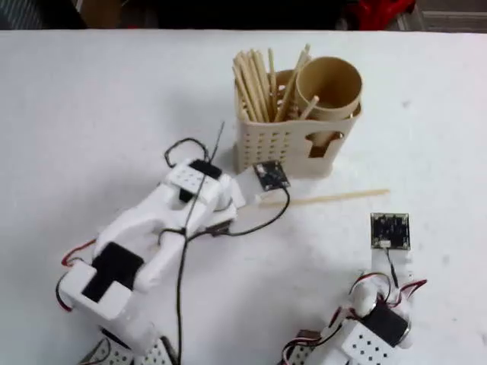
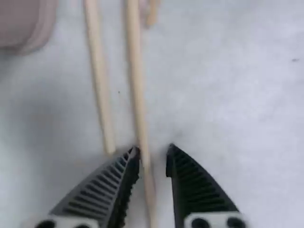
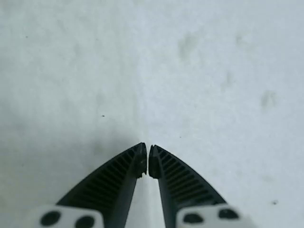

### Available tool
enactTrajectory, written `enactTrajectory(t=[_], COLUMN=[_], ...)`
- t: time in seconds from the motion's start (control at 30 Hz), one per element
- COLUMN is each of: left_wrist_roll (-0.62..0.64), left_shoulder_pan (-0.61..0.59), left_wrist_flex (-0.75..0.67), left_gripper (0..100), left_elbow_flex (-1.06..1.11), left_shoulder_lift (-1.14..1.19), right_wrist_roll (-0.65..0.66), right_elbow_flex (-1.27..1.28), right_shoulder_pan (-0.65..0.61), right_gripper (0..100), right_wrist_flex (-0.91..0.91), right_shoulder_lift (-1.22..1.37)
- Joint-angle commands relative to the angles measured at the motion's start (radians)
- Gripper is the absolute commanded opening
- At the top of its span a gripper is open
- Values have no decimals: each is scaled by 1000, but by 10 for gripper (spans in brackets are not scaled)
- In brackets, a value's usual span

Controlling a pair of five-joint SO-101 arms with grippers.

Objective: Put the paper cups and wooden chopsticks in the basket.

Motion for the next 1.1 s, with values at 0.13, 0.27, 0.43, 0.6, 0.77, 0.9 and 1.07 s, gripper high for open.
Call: enactTrajectory(t=[0.13,0.27,0.43,0.6,0.77,0.9,1.07], left_wrist_roll=[11,11,14,100,212,351,482], left_shoulder_pan=[13,21,77,157,197,194,194], left_wrist_flex=[9,51,204,298,176,-49,-321], left_gripper=[20,20,20,21,22,23,23], left_elbow_flex=[-34,-35,-35,-43,-43,-44,-180], left_shoulder_lift=[8,-61,-364,-751,-986,-975,-906], right_wrist_roll=[0,0,0,0,0,0,0], right_elbow_flex=[9,9,9,9,9,9,9], right_shoulder_pan=[8,8,8,8,8,8,8], right_gripper=[24,24,24,24,24,24,24], right_wrist_flex=[-10,-10,-10,-10,-10,-10,-10], right_shoulder_lift=[-1,-1,-1,-1,-1,-1,-1])
